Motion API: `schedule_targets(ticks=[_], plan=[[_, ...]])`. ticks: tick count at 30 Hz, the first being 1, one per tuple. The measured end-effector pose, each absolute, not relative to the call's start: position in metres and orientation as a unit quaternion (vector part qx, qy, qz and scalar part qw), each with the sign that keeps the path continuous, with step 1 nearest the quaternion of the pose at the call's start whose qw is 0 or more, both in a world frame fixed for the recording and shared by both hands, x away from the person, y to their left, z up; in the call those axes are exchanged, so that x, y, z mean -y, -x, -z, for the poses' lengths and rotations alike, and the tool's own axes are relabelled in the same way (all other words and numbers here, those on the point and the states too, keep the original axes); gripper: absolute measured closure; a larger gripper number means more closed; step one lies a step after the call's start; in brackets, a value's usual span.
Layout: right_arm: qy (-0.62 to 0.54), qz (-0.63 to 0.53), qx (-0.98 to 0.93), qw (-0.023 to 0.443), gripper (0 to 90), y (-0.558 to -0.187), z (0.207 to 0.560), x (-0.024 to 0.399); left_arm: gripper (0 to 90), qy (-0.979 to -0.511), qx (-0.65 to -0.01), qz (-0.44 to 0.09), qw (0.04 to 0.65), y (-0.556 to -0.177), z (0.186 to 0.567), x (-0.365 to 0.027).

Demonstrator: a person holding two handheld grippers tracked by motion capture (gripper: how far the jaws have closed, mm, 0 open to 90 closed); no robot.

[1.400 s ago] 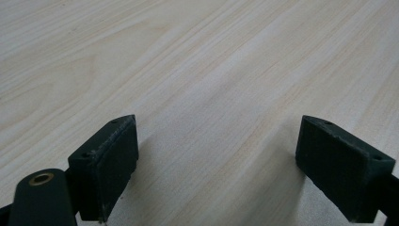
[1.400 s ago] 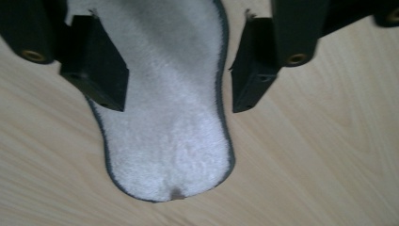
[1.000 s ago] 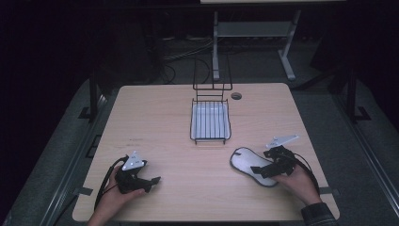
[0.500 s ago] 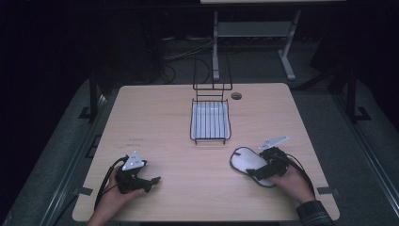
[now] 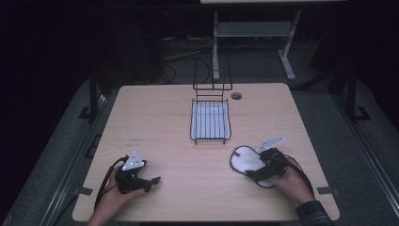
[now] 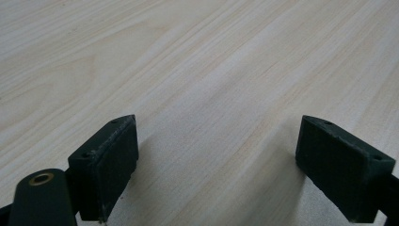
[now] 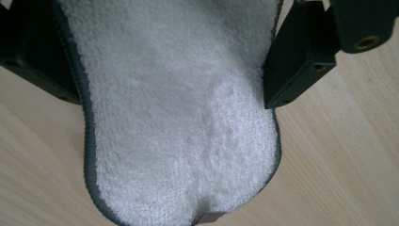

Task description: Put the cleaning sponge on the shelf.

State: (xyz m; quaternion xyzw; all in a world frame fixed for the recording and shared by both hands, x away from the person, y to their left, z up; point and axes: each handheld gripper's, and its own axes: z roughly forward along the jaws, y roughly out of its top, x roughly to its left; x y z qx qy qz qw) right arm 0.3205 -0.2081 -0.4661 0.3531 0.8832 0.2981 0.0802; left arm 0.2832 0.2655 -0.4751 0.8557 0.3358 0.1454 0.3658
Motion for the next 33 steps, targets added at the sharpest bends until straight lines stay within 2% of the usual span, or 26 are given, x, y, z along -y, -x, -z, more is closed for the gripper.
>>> schedule_targets(ticks=[9,16,23,33], plan=[[-0.347,-0.3,-0.885,0.083,15.4,-0.319,0.463,0.208,12.9,-0.856,-0.336,-0.145,0.366,-0.283,0.475,-0.266],[-0.341,-0.309,-0.883,0.092,22.7,-0.315,0.458,0.211,12.9,-0.856,-0.336,-0.145,0.366,-0.283,0.475,-0.266],[-0.336,-0.329,-0.876,0.104,37.9,-0.31,0.448,0.216,12.9,-0.856,-0.336,-0.145,0.366,-0.283,0.475,-0.266],[-0.339,-0.37,-0.861,0.081,57.8,-0.307,0.436,0.225,12.9,-0.856,-0.336,-0.146,0.366,-0.283,0.475,-0.266]])
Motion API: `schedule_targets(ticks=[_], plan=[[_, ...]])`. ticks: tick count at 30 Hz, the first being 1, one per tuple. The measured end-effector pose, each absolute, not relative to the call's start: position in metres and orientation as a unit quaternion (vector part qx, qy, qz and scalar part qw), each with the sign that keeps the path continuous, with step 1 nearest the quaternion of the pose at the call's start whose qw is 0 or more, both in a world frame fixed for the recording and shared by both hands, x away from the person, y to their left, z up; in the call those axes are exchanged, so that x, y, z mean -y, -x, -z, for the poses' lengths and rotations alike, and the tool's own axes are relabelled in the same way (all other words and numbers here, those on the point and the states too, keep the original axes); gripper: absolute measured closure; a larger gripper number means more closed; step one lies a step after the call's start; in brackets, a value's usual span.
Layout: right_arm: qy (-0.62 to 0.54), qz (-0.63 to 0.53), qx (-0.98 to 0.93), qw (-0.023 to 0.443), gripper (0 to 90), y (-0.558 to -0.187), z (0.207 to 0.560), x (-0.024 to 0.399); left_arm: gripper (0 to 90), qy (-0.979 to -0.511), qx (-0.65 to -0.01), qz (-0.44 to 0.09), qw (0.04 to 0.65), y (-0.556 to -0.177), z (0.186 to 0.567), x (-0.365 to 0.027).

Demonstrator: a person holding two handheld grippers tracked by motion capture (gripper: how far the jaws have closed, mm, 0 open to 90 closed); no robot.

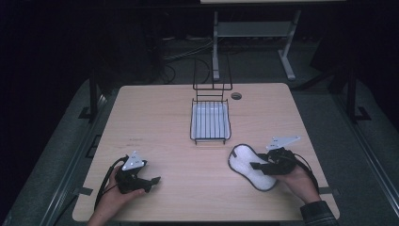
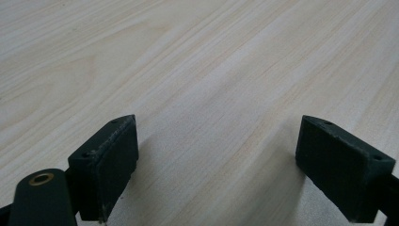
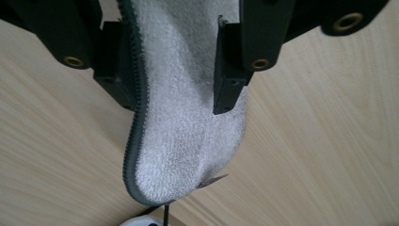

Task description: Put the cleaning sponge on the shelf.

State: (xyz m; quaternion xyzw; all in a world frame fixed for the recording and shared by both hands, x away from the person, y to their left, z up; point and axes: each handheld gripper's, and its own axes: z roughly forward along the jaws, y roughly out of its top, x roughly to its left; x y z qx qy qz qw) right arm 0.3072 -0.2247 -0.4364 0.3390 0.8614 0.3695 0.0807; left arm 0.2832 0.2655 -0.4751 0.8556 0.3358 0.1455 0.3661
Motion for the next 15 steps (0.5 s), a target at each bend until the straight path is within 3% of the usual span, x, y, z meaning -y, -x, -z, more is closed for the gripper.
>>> schedule_targets(ticks=[6,15], plan=[[-0.334,-0.395,-0.853,0.062,67.5,-0.306,0.427,0.228,12.9,-0.856,-0.336,-0.145,0.366,-0.283,0.475,-0.266],[-0.324,-0.412,-0.85,0.047,73.8,-0.305,0.42,0.229,12.9,-0.856,-0.336,-0.145,0.366,-0.283,0.475,-0.266]])
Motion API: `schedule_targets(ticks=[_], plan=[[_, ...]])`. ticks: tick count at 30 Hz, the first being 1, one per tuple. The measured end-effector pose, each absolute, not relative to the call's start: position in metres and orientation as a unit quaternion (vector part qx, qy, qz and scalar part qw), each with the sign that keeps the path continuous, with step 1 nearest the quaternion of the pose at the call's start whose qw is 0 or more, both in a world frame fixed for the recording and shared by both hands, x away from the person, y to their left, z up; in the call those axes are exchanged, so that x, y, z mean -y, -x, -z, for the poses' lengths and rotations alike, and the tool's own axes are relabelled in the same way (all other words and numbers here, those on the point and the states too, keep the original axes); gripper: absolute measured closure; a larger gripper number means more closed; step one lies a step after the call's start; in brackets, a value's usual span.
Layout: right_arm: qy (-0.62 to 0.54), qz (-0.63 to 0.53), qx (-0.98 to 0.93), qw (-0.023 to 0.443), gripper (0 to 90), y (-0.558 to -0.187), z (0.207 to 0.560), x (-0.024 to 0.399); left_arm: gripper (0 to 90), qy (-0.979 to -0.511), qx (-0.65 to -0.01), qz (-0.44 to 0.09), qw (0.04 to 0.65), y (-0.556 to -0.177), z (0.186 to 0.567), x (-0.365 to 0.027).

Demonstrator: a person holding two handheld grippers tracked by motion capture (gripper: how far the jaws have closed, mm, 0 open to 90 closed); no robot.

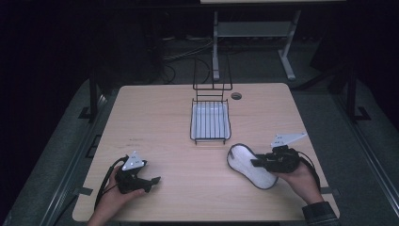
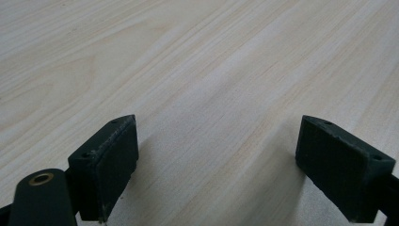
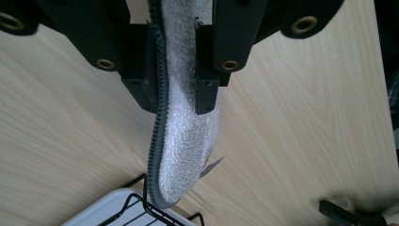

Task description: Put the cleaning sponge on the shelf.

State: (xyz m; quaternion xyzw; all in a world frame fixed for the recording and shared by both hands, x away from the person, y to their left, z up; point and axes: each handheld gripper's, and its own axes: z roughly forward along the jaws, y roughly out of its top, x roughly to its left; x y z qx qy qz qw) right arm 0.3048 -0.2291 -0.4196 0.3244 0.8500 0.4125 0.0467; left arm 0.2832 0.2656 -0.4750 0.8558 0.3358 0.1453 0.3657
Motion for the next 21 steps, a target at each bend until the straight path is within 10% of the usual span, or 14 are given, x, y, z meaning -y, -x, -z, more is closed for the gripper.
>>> schedule_targets(ticks=[21], plan=[[-0.324,-0.455,-0.828,0.056,75.6,-0.312,0.401,0.235,12.9,-0.856,-0.336,-0.145,0.366,-0.283,0.475,-0.266]])
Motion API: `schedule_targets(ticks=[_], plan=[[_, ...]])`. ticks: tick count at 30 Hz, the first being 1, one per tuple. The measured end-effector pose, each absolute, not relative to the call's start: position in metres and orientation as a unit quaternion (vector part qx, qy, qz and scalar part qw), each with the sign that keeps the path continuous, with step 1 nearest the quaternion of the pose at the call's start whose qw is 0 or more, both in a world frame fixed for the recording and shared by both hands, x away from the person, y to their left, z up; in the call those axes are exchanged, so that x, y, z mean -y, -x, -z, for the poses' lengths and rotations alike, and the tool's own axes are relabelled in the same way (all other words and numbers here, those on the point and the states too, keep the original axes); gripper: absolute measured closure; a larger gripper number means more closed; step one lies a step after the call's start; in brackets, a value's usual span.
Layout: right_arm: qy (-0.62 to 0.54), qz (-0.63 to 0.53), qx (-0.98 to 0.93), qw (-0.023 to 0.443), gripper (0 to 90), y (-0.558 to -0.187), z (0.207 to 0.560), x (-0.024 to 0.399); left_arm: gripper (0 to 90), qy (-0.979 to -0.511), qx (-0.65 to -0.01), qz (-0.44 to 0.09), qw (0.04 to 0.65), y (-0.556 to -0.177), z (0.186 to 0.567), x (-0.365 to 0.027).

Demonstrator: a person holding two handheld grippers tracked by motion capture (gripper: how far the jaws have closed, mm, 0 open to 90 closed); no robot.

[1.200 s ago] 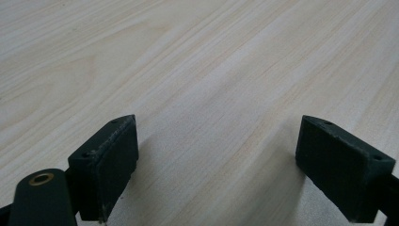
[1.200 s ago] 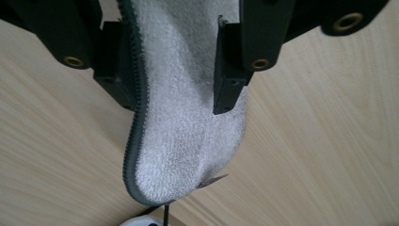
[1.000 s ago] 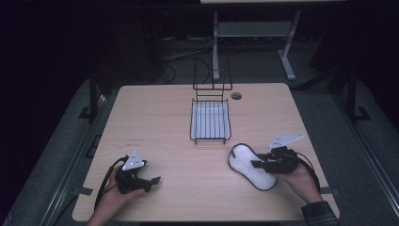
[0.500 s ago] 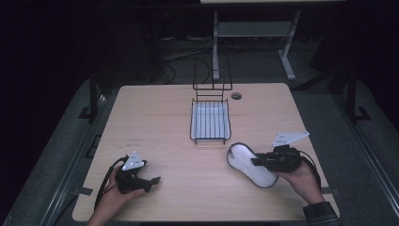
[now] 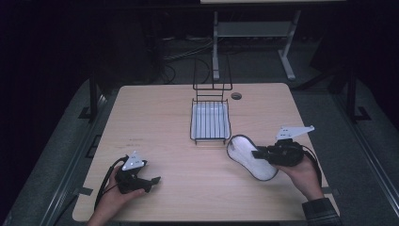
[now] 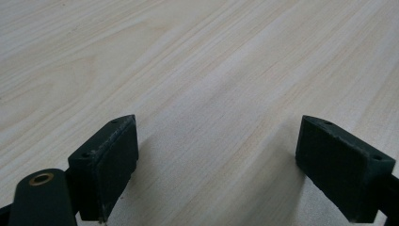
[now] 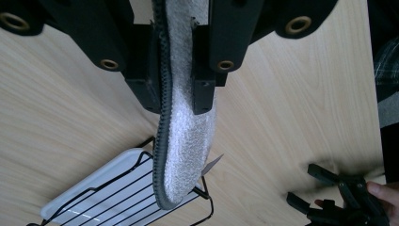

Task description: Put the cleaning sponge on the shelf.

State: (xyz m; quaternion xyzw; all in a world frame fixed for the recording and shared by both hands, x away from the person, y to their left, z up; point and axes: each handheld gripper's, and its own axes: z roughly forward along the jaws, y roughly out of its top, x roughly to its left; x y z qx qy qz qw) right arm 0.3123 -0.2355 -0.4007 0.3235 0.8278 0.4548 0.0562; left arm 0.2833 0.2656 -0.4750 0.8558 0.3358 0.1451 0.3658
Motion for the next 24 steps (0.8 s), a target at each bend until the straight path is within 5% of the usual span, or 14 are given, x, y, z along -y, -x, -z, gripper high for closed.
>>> schedule_targets(ticks=[24], plan=[[-0.32,-0.488,-0.809,0.074,75.5,-0.336,0.378,0.232,12.9,-0.856,-0.335,-0.146,0.365,-0.283,0.475,-0.266]])
